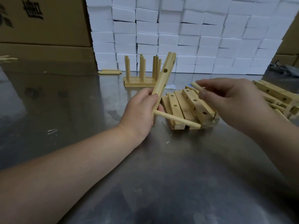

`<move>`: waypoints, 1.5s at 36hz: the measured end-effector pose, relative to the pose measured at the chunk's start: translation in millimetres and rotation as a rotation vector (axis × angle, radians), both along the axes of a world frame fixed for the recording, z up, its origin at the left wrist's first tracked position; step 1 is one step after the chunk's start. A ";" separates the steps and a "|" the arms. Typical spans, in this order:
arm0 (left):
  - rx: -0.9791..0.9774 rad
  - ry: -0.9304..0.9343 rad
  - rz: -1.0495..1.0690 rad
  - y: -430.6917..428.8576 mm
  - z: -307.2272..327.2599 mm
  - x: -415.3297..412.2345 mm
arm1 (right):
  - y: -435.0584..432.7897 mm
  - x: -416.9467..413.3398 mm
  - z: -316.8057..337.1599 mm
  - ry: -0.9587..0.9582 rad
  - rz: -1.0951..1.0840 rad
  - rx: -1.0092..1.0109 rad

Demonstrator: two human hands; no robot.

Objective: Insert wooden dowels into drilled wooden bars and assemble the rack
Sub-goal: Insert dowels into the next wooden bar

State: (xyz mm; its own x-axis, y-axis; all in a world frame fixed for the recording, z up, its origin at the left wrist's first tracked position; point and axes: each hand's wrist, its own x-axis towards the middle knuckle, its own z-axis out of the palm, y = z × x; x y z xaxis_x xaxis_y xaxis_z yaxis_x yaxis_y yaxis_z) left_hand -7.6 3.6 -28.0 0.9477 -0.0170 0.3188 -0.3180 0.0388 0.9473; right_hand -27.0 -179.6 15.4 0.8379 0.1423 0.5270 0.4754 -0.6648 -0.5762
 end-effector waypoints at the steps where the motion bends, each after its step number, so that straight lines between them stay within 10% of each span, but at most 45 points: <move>1: 0.021 -0.015 -0.005 0.5 -0.6 0.2 | -0.1 -0.9 -0.2 0.017 0.027 -0.005; 54: 0.235 -0.178 -0.123 5.3 -3.9 -2.0 | 10.4 -3.8 -19.0 -0.161 0.037 -0.090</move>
